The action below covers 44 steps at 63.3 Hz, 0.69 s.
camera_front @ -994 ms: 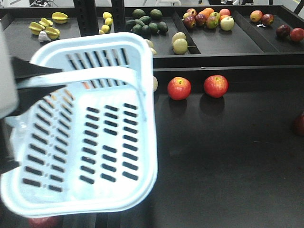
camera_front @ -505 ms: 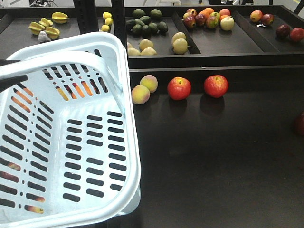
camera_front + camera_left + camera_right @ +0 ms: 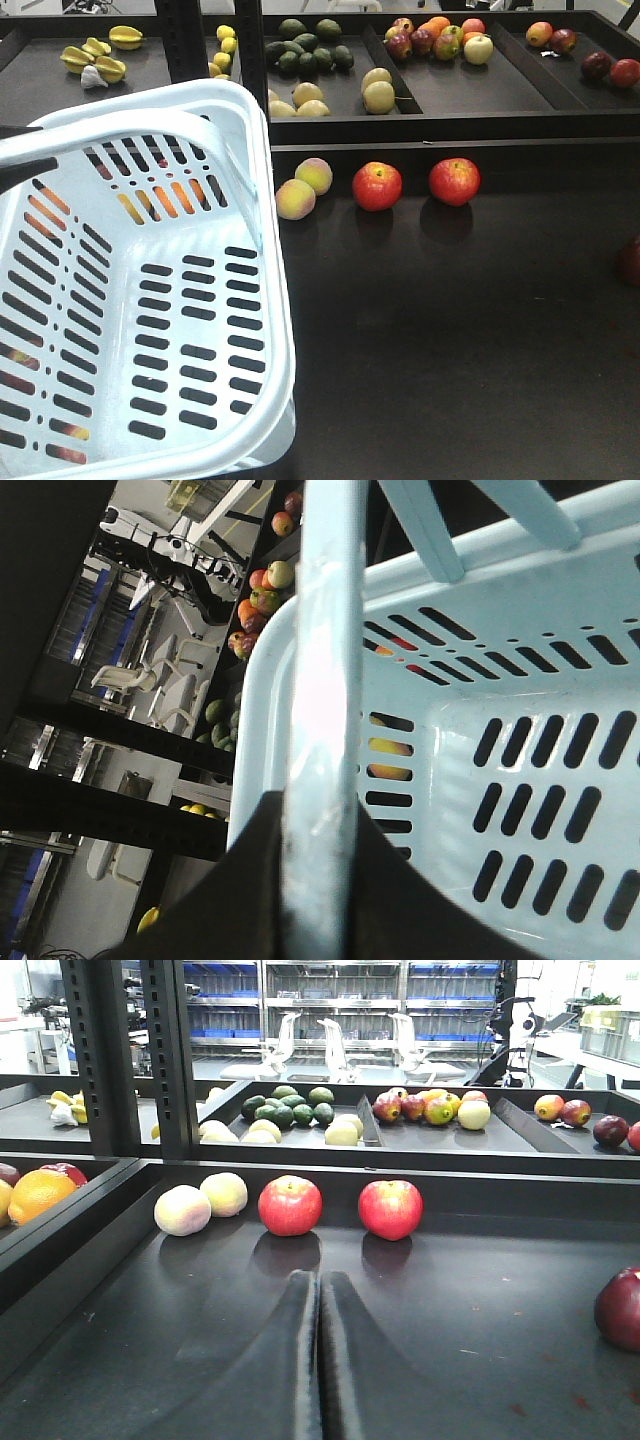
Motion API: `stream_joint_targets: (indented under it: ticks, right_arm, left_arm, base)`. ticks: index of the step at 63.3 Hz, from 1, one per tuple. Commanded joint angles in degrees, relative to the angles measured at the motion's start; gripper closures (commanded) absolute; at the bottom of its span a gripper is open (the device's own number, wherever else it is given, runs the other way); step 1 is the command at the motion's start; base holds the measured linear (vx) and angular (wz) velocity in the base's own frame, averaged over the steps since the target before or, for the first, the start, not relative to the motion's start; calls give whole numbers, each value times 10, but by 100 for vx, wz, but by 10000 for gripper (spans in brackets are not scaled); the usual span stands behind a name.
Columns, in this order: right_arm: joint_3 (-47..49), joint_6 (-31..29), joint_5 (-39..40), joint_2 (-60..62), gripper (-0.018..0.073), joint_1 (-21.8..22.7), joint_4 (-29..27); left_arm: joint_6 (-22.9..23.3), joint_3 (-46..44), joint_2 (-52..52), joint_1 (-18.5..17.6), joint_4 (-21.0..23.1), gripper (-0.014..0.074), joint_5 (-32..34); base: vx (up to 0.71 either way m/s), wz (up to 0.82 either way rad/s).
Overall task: Pick three apples into basket with both arms
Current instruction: 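Lift the light-blue basket by its handle with the left gripper, then hold the basket in the left gripper while the base backs away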
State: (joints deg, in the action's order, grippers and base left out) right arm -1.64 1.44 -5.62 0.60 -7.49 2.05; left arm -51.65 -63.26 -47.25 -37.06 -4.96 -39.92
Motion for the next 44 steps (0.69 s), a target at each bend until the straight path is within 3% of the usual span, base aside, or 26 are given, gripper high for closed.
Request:
stream_joint_targets:
  ticks: [1,44]
  right_arm:
    - [-8,-5,44,6,568,1,3]
    - [-8,-5,44,6,568,1,3]
  left_arm:
    - [9,-19,3,-1,-1,604,58]
    - [9,-19,3,-1,-1,603,58]
  base:
    - [0,0]
    - [0,0]
